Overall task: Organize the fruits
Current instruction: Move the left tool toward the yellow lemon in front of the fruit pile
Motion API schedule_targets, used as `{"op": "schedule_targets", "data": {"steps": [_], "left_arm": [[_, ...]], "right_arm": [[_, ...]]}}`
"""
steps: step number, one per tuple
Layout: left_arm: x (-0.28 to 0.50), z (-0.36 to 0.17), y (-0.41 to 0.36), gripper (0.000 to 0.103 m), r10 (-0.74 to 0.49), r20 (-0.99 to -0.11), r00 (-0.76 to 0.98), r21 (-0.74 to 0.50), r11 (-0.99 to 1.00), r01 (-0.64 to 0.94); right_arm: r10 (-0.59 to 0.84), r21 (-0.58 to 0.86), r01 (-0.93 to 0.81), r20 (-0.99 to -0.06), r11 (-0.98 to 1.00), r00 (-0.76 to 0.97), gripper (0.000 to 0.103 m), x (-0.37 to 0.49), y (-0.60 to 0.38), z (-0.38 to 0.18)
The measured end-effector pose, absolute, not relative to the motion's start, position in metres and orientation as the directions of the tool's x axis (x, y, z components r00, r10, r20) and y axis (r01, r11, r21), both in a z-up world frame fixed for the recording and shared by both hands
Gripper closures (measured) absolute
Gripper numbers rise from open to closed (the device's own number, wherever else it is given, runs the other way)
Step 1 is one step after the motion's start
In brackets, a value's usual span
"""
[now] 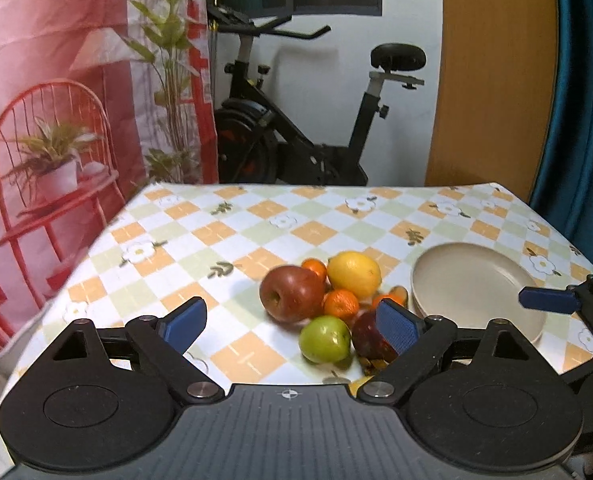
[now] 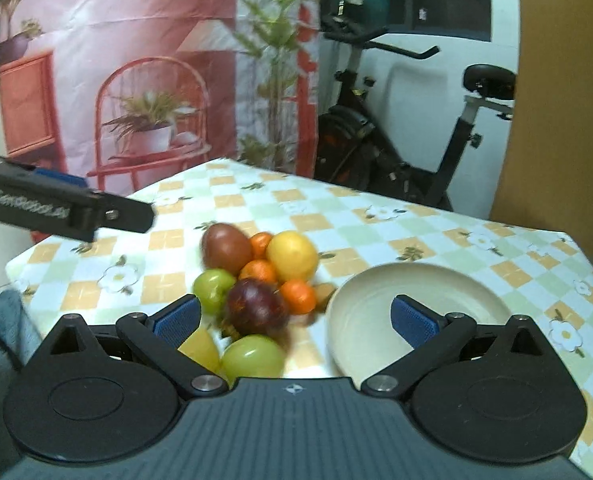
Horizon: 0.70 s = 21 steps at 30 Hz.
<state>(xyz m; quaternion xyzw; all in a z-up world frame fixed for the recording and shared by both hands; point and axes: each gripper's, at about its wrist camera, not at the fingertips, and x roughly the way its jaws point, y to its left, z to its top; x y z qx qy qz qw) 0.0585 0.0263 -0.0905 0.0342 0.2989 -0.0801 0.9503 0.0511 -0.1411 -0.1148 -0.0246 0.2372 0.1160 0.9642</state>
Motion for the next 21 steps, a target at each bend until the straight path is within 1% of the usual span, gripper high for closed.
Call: {"op": "schedule_targets", "data": {"steps": [4, 6, 8, 9, 11, 14, 15, 19, 21], "left_arm": [[0.064, -0.095, 0.032, 0.010, -0.160, -0.607, 0.778, -0.027, 0.983, 0.181], [0.065, -0.099, 0.035, 0.016, -0.188, -0.614, 0.767, -0.064, 0.980, 0.189], [0.066, -0.102, 0.037, 0.029, -0.211, -0.625, 0.752, -0.083, 0.975, 0.205], [0.067, -0.104, 0.036, 0.031, -0.214, -0.630, 0.746, -0.079, 0.974, 0.212], [0.066, -0.107, 0.032, 0.035, -0.224, -0.637, 0.738, -0.072, 0.970, 0.232], [0.067, -0.111, 0.027, 0.035, -0.242, -0.647, 0.723, -0.076, 0.964, 0.255], [0.067, -0.112, 0.027, 0.035, -0.248, -0.651, 0.718, -0.082, 0.963, 0.258], [0.072, -0.119, 0.033, 0.035, -0.276, -0.670, 0.689, -0.134, 0.958, 0.253], [0.073, -0.122, 0.034, 0.036, -0.286, -0.678, 0.677, -0.154, 0.956, 0.249]], "right_arm": [[0.226, 0.010, -0.254, -0.494, 0.967, 0.840, 0.000, 0.049, -0.138, -0.120], [0.256, 0.036, -0.279, -0.523, 0.959, 0.813, 0.000, 0.051, -0.138, -0.122], [0.288, 0.063, -0.304, -0.542, 0.951, 0.790, 0.002, 0.050, -0.137, -0.125], [0.298, 0.067, -0.315, -0.554, 0.947, 0.778, 0.006, 0.050, -0.136, -0.127], [0.312, 0.076, -0.329, -0.571, 0.941, 0.759, 0.012, 0.049, -0.134, -0.128], [0.327, 0.090, -0.342, -0.590, 0.935, 0.739, 0.016, 0.048, -0.133, -0.131], [0.329, 0.093, -0.345, -0.599, 0.934, 0.730, 0.021, 0.048, -0.132, -0.132], [0.362, 0.106, -0.384, -0.625, 0.917, 0.691, 0.031, 0.046, -0.127, -0.135], [0.389, 0.117, -0.413, -0.632, 0.903, 0.670, 0.041, 0.045, -0.124, -0.137]]}}
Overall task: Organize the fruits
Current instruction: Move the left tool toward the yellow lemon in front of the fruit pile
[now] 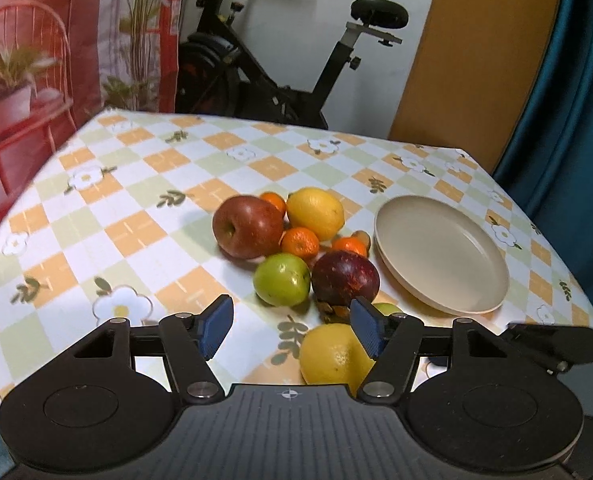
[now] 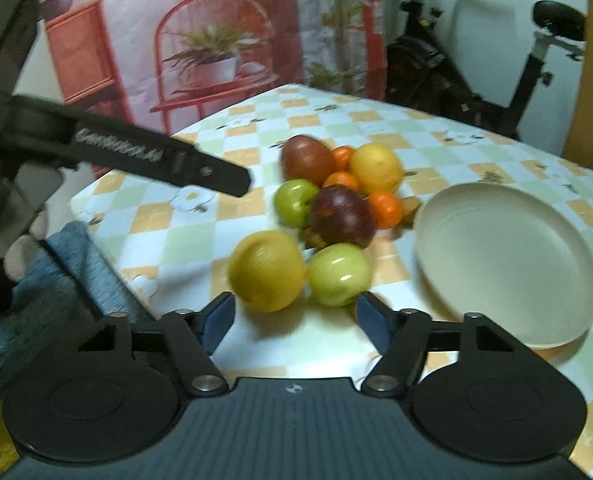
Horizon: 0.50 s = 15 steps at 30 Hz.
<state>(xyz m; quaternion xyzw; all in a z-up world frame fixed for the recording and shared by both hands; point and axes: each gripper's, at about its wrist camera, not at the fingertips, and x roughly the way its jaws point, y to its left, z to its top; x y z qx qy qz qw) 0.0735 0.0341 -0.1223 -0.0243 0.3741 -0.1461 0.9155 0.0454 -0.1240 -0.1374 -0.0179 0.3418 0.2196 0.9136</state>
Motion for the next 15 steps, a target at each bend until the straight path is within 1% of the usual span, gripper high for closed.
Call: {"op": "schedule_targets", "data": {"steps": [2, 11, 15], "left_arm": [[0.075, -0.125, 0.034, 0.036, -0.298, -0.683, 0.667, -0.166, 0.953, 0.255], [0.082, -0.139, 0.025, 0.035, -0.348, -0.699, 0.625, -0.206, 0.934, 0.291], [0.086, -0.146, 0.025, 0.036, -0.360, -0.710, 0.605, -0.231, 0.931, 0.283]], "right_arm": [[0.416, 0.137, -0.437, -0.641, 0.889, 0.644, 0.044, 0.046, -0.121, -0.141], [0.504, 0.270, -0.443, -0.640, 0.855, 0.581, 0.044, 0.062, -0.124, -0.153], [0.521, 0.289, -0.451, -0.639, 0.845, 0.566, 0.044, 0.068, -0.121, -0.158]]}}
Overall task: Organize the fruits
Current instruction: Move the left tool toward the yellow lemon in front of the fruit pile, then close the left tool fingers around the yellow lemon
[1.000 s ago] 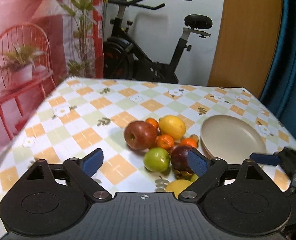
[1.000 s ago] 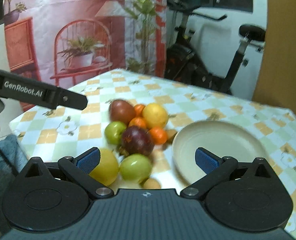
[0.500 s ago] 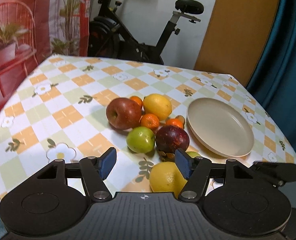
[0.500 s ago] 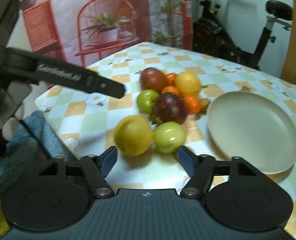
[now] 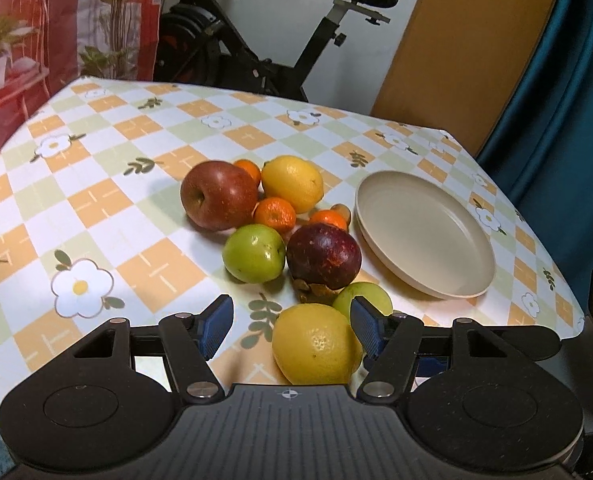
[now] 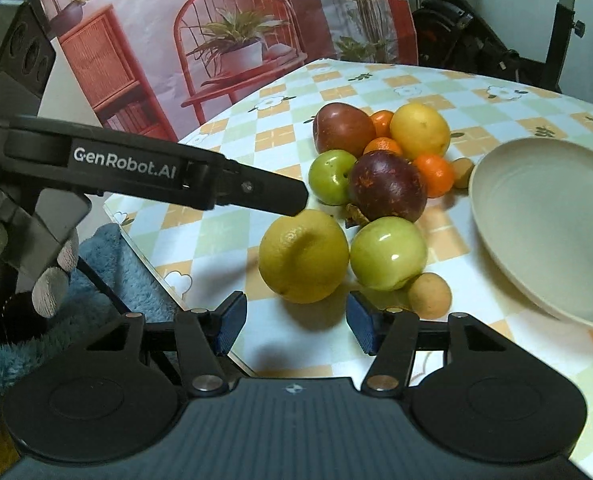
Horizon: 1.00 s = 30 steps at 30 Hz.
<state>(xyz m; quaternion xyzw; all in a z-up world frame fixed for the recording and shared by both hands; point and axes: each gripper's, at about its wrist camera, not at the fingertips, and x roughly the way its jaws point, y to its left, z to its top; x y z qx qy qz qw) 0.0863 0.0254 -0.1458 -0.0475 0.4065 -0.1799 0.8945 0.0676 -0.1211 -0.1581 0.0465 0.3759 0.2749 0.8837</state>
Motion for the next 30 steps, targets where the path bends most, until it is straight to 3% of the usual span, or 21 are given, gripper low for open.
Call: {"op": "schedule_targets", "data": {"steps": [7, 17, 30], "left_arm": [[0.090, -0.156, 0.021, 0.035, -0.386, -0.733, 0.560, -0.258, 0.920, 0.296], [0.094, -0.160, 0.052, 0.035, -0.401, -0.720, 0.566, -0.375, 0.912, 0.169], [0.094, -0.163, 0.058, 0.037, -0.413, -0.729, 0.546, -0.395, 0.905, 0.158]], "right_arm": [[0.525, 0.269, -0.479, -0.646, 0.836, 0.554, 0.045, 0.073, -0.111, -0.163], [0.520, 0.239, -0.498, -0.640, 0.834, 0.566, 0.047, 0.078, -0.102, -0.157], [0.455, 0.135, -0.500, -0.657, 0.855, 0.601, 0.046, 0.091, -0.082, -0.153]]}}
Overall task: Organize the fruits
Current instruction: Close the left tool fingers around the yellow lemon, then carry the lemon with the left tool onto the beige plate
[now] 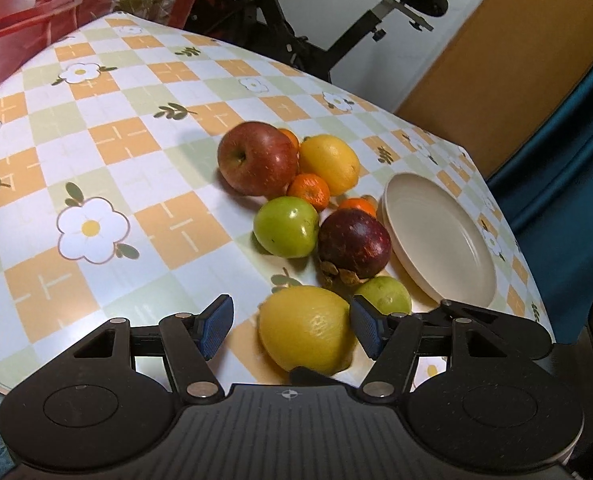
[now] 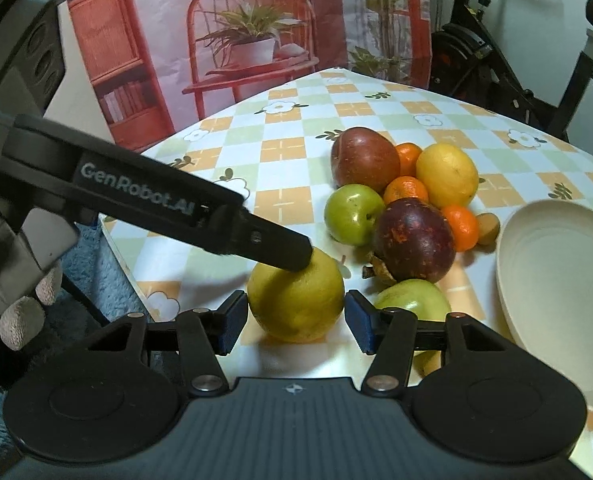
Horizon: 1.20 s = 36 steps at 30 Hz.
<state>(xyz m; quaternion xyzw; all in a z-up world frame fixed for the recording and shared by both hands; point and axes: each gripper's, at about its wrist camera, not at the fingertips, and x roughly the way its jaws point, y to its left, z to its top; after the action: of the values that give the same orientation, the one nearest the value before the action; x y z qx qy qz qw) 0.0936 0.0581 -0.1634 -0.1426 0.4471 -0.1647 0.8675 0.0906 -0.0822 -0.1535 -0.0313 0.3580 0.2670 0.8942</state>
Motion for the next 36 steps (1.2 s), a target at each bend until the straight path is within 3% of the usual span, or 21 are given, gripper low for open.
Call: {"op": "schedule_targets", "data": {"steps": [5, 16, 23, 36], "left_arm": [[0.094, -0.166, 0.054, 0.038, -0.418, -0.738, 0.530, -0.388, 0.905, 0.174], [0.095, -0.172, 0.055, 0.042, -0.443, -0.734, 0.515, -0.415, 0.893, 0.175], [0.093, -0.169, 0.055, 0.042, -0.441, -0.722, 0.533, -0.408, 0.893, 0.187], [0.099, -0.128, 0.024, 0.042, -0.461, -0.657, 0.597, -0.338, 0.888, 0.313]], "right_arm": [[0.446, 0.070, -0.538, -0.654, 0.840, 0.611, 0.046, 0.086, -0.072, -0.155], [0.459, 0.111, -0.530, -0.665, 0.841, 0.589, 0.044, 0.089, -0.075, -0.161], [0.468, 0.131, -0.519, -0.650, 0.845, 0.599, 0.048, 0.089, -0.078, -0.161], [0.463, 0.136, -0.467, -0.525, 0.874, 0.714, 0.048, 0.078, -0.105, -0.135]]}}
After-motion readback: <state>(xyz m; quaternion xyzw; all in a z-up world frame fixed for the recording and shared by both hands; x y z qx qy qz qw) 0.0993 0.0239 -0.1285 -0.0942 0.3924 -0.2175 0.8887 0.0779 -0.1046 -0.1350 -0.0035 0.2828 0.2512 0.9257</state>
